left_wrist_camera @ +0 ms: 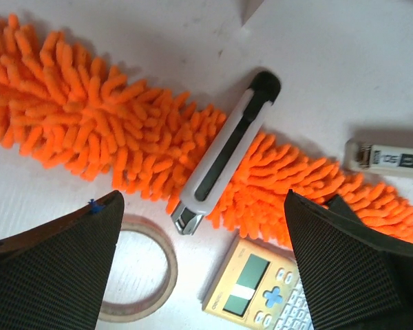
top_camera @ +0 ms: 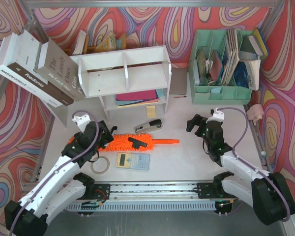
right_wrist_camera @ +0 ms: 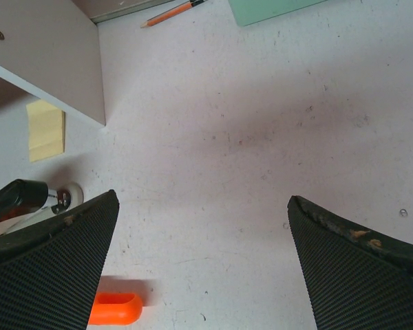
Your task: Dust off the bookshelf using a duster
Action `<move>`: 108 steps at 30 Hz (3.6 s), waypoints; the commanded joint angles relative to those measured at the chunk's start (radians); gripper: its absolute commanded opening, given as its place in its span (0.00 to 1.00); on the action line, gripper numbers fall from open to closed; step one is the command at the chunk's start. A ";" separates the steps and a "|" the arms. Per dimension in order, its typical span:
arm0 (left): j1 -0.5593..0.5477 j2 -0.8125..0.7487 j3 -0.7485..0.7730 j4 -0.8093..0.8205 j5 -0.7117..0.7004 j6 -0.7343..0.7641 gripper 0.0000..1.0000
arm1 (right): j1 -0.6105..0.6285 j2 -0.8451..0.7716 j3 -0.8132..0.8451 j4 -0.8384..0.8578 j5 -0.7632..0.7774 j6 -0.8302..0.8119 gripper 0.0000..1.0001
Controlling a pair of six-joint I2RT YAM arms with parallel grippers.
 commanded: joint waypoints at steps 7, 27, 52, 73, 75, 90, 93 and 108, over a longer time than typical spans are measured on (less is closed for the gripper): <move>-0.002 0.138 0.015 -0.065 0.078 -0.001 0.75 | -0.005 0.028 0.028 0.036 -0.014 -0.014 0.98; -0.003 0.349 0.065 -0.021 0.070 0.105 0.60 | -0.005 0.046 0.040 0.022 -0.014 -0.006 0.98; -0.002 0.392 0.086 0.001 0.129 0.108 0.27 | -0.005 0.053 0.046 0.012 -0.004 -0.001 0.97; -0.007 0.551 0.231 0.117 0.194 0.112 0.09 | -0.005 0.064 0.053 0.006 0.000 0.001 0.97; -0.009 0.579 0.250 0.133 0.185 0.111 0.09 | -0.005 0.064 0.054 0.006 0.001 0.001 0.97; -0.017 0.722 0.306 0.253 0.140 0.103 0.08 | -0.005 0.069 0.055 0.010 -0.012 -0.005 0.97; -0.018 0.730 0.306 0.272 0.137 0.103 0.08 | -0.005 0.076 0.058 0.009 -0.014 -0.005 0.96; -0.018 0.764 0.319 0.281 0.163 0.110 0.19 | -0.005 0.067 0.055 0.009 -0.015 -0.007 0.96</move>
